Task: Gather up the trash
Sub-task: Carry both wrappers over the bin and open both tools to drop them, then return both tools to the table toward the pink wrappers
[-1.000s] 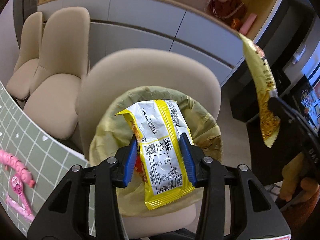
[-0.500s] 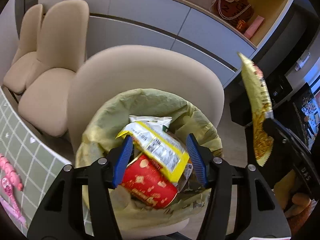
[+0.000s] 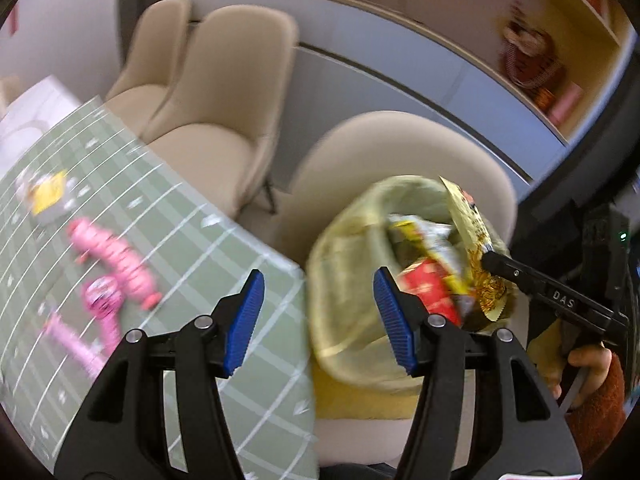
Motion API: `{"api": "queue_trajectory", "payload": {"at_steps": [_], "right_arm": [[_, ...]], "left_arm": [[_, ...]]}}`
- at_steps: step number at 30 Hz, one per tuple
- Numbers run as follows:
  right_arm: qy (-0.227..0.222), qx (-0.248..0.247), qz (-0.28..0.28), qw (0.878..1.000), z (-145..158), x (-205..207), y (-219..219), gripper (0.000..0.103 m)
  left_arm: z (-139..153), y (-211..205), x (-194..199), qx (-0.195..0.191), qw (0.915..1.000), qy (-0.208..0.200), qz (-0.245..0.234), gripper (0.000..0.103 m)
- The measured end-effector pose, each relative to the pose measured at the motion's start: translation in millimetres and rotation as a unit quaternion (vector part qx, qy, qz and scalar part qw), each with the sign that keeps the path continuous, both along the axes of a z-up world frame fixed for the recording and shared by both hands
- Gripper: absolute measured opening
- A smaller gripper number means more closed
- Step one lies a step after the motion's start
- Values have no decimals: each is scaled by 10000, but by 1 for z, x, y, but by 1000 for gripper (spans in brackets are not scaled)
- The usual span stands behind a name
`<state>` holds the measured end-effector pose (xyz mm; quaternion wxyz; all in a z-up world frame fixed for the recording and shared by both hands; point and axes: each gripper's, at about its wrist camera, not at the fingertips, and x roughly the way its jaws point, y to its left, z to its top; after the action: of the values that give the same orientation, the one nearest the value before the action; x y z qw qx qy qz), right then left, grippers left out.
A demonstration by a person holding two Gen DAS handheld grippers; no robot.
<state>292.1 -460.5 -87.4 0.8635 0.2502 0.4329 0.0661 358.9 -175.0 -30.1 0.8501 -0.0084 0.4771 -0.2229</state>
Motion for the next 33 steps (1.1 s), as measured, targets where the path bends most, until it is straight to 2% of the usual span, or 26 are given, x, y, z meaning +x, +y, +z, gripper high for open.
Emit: {"api": "queue_trajectory", "payload": {"at_steps": [3, 8, 10, 13, 15, 16, 23, 28, 33], "right_arm": [[411, -214, -93, 9989, -18, 9, 4, 13], [659, -790, -57, 9947, -21, 13, 19, 13], [707, -872, -99, 9936, -20, 12, 23, 12], [616, -863, -144, 9943, -14, 5, 32, 16], [479, -923, -180, 9944, -8, -3, 38, 38], [427, -963, -217, 9942, -4, -7, 41, 40], [130, -1100, -401, 9930, 26, -35, 66, 41], [-124, -1133, -393, 9927, 45, -50, 113, 41], [-361, -1169, -259, 9922, 55, -57, 167, 41]], "left_arm": [[-4, 32, -4, 32, 9992, 99, 382, 54], [-7, 79, -11, 60, 9965, 176, 821, 54], [-10, 97, -16, 51, 9949, 216, 982, 54], [-12, 120, -23, 20, 9932, 218, 1145, 54], [-12, 137, -28, -11, 9920, 224, 1242, 54], [-12, 144, -31, -26, 9915, 229, 1278, 54], [-17, 187, -42, -73, 9892, 253, 1440, 54], [-30, 218, -47, 19, 9900, 211, 1396, 54], [-52, 249, -50, 125, 9895, 426, 1375, 54]]}}
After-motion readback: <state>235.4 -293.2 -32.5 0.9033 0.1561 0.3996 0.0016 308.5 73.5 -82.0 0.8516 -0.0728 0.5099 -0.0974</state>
